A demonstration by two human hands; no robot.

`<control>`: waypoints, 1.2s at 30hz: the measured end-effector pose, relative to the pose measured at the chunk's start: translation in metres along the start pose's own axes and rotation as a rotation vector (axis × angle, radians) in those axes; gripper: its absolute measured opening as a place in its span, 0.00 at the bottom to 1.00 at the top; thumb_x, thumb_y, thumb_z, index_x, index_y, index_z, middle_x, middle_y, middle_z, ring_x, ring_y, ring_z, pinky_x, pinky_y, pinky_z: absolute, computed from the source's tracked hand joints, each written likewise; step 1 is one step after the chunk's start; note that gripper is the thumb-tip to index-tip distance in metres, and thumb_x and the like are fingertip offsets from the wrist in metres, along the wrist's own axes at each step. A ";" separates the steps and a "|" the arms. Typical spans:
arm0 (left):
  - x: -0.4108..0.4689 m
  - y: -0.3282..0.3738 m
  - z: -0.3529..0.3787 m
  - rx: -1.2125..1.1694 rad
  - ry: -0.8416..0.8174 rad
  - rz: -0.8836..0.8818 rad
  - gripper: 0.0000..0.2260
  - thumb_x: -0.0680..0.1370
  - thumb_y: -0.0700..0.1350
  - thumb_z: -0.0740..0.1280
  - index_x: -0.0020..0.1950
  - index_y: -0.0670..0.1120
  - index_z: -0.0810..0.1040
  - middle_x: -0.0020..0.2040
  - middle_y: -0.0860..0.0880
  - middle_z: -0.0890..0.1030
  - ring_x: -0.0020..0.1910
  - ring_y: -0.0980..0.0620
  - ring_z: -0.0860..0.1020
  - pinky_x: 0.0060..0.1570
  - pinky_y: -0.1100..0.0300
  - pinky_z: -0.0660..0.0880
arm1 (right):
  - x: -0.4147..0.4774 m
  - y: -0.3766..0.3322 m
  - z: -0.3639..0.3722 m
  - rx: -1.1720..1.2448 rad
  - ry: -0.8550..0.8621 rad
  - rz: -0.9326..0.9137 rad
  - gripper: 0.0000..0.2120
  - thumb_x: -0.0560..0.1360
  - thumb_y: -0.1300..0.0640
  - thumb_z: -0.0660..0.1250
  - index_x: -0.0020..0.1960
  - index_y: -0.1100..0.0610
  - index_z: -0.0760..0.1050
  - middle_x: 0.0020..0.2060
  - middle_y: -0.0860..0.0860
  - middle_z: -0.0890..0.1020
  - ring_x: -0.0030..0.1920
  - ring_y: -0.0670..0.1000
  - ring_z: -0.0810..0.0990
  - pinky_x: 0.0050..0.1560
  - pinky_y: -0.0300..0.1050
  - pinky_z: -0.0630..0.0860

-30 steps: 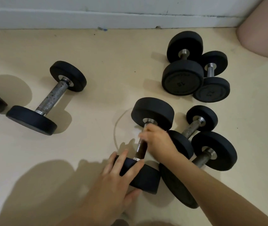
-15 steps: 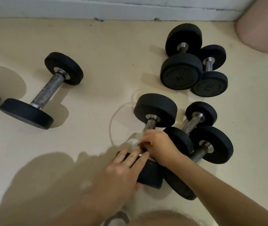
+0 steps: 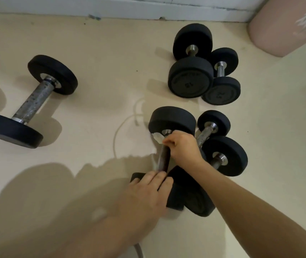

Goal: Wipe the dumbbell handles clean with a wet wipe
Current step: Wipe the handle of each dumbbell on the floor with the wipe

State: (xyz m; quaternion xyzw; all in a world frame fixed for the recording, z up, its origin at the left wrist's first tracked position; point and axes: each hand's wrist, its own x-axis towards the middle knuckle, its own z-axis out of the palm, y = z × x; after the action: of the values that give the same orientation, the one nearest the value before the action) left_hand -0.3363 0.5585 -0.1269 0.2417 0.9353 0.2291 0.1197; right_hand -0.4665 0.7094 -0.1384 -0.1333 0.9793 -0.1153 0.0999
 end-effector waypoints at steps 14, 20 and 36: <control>0.003 -0.017 -0.004 0.017 0.041 0.099 0.33 0.68 0.55 0.74 0.70 0.52 0.68 0.65 0.49 0.72 0.61 0.49 0.74 0.47 0.58 0.76 | -0.026 -0.023 -0.005 -0.084 -0.378 -0.235 0.10 0.72 0.63 0.69 0.51 0.54 0.82 0.50 0.49 0.82 0.50 0.50 0.79 0.55 0.42 0.75; -0.007 -0.040 0.003 -0.051 0.121 0.095 0.32 0.61 0.59 0.77 0.62 0.50 0.75 0.54 0.52 0.79 0.47 0.53 0.80 0.31 0.62 0.77 | 0.009 -0.024 0.003 -0.189 -0.229 -0.161 0.08 0.73 0.64 0.65 0.47 0.56 0.83 0.47 0.52 0.80 0.49 0.55 0.79 0.51 0.50 0.76; -0.023 -0.061 -0.002 -0.134 0.243 0.058 0.28 0.63 0.53 0.70 0.63 0.52 0.71 0.55 0.54 0.78 0.46 0.55 0.80 0.33 0.66 0.76 | 0.024 -0.035 0.002 -0.039 -0.212 -0.118 0.07 0.74 0.61 0.66 0.46 0.56 0.83 0.45 0.54 0.82 0.48 0.55 0.79 0.49 0.46 0.74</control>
State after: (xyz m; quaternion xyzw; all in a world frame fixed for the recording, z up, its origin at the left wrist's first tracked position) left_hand -0.3415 0.4983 -0.1525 0.2304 0.9181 0.3221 0.0147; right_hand -0.4800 0.6697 -0.1356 -0.2040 0.9557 -0.0873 0.1935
